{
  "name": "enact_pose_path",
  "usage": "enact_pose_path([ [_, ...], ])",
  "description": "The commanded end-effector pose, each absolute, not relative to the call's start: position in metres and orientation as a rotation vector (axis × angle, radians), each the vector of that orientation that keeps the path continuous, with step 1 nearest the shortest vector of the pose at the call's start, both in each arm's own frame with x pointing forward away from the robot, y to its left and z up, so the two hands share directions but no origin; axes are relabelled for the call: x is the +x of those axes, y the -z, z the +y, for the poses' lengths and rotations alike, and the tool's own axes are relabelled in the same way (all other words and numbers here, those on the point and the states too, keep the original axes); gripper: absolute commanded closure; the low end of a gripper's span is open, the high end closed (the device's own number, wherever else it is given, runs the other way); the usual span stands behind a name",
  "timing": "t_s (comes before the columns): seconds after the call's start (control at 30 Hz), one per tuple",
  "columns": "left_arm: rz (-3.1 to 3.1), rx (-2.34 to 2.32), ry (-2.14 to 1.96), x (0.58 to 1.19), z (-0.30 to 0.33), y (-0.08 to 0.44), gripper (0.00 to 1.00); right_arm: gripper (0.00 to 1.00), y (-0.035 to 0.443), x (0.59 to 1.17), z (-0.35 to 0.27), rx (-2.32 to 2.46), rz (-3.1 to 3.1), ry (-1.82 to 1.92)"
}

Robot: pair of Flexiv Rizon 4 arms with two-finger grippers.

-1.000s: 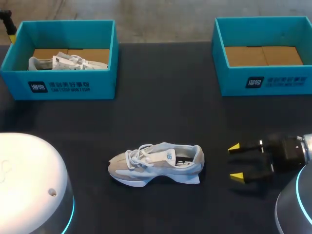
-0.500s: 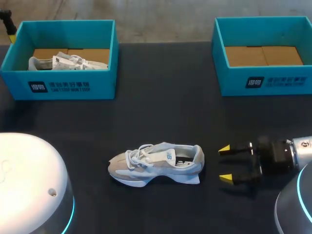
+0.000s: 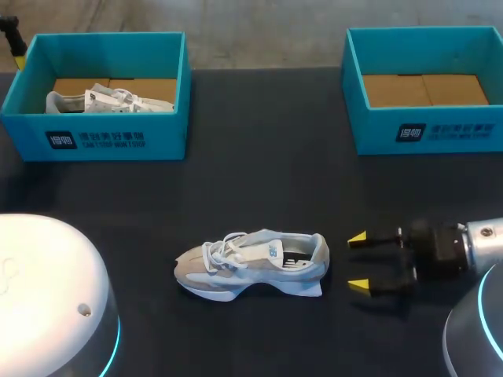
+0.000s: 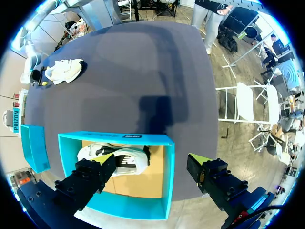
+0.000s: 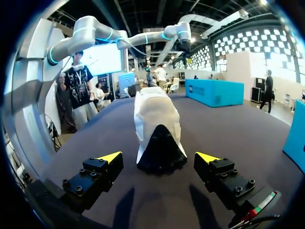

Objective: Take the shoe out of the shoebox, open the shoe tongue, remove and reinsert the insole, then place the shoe into the shoebox

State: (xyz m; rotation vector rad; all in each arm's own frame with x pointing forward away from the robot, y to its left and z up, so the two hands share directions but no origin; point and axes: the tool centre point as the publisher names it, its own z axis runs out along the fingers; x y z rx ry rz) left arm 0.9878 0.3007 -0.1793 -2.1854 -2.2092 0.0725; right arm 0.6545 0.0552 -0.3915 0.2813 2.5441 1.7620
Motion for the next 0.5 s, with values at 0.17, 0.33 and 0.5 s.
enact_pose_path([
  [0.17,-2.207,-2.186,-0.071,0.988,0.301,0.179,0.0,0.0,0.401,0.659,0.079,0.295,2.551,-1.765],
  [0.33,-2.207,-2.186,-0.071,0.988,0.301,0.179,0.0,0.0,0.403,0.659,0.088,0.279,2.545,-1.769],
  [0.5,-2.207,-2.186,-0.071,0.988,0.301,0.179,0.0,0.0,0.405,0.661,0.098,0.253,2.548,-1.778],
])
